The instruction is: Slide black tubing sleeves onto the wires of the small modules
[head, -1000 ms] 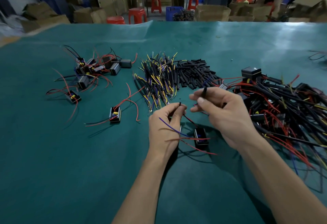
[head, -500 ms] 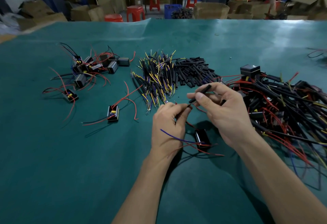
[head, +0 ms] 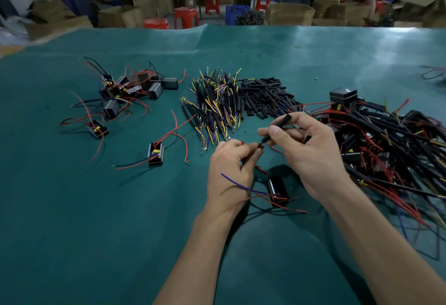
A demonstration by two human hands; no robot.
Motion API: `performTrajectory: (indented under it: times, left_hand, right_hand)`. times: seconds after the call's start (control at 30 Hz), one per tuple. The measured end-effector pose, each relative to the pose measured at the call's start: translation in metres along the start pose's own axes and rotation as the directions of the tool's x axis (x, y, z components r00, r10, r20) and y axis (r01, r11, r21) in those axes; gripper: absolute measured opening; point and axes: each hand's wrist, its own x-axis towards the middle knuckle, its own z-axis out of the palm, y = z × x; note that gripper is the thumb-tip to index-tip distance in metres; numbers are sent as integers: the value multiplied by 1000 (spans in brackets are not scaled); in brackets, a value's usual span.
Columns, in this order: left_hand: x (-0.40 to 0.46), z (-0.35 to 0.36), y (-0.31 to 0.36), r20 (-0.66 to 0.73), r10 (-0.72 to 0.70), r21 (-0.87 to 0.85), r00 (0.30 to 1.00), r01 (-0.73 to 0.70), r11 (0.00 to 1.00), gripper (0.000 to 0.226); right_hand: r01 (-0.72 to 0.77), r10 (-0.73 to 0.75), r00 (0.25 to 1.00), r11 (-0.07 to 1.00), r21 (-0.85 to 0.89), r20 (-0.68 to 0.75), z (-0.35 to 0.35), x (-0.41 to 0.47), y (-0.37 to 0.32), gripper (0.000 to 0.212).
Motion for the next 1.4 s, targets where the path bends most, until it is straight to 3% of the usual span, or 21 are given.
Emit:
performTrajectory:
  times: [0.2,0.37,0.5,0.67,1.0,1.07,1.3,1.4]
  left_hand:
    - [-1,1,1,-2,-3,-15,1000,3,1000,22]
    - [-1,1,-1,-12,-9,-16,1000,9,1000,21]
    - [-2,1,0,-17,-12,-27,1000,12,1000,19]
    - [0,1,-2,-16,-8,-13,1000,8,1000,20]
    - [-2,2,-5,-16,-19,-25,1000,19,999,19]
    - [-3,1,-5,-14,-37,-42,999,37,998,20]
    - [-3,-1,-2,6,-98,-80,995,98,992,19]
    - [-3,-4,1,30,-174,-173,984,177,969,13]
  right_hand:
    - [-28,29,999,998,47,-17,1,-1,-2,13]
    - [70,-75,997,983,-171,-22,4,-2,-1,17]
    - [97,-105,991,991,-97,-82,-1,0,-6,11]
    - [43,-46,999,993,-111,-23,0,0,-2,14]
    - [44,-48,998,994,-96,-38,1,0,4,16]
    - [48,-54,997,991,-124,-47,1,0,5,9]
    - [24,-36,997,983,-179,-66,2,-1,8,14]
    - [53,-68,996,968,-244,-52,3,-2,7,14]
